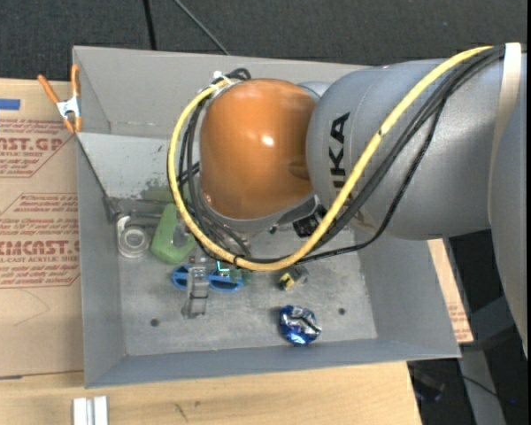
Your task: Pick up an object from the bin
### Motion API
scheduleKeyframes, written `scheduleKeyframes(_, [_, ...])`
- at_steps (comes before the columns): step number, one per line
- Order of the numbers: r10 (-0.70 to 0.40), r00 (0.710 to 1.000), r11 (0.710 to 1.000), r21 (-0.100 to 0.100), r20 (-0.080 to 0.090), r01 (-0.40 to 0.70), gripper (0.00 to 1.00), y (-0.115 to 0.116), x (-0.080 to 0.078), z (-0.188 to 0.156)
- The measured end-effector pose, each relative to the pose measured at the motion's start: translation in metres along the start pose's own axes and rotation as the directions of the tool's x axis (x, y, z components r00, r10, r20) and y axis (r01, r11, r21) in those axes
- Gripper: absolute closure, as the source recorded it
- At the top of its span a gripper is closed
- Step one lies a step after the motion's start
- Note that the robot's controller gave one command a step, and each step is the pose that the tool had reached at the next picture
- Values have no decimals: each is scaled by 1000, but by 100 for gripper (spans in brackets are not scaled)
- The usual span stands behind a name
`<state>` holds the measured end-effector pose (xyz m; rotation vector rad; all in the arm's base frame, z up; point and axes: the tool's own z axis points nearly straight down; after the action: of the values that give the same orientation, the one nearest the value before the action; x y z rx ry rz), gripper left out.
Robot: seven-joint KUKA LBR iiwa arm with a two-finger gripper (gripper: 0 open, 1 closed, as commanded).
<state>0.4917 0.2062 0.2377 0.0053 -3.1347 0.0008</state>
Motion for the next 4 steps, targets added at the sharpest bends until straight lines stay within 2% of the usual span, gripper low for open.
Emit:
scheduleKeyframes(1, [16, 1000, 1000, 3, 1, -16, 0, -71, -36, 87])
scheduleKeyframes(2, [-249, 968, 968, -1, 14, 249, 0, -15, -40, 21])
scheduleKeyframes(3, [-247, 969, 969, 0, 9, 247, 100, -17, -39, 23])
scheduleKeyframes(4, [-248, 969, 969, -1, 9, 248, 0, -17, -39, 23])
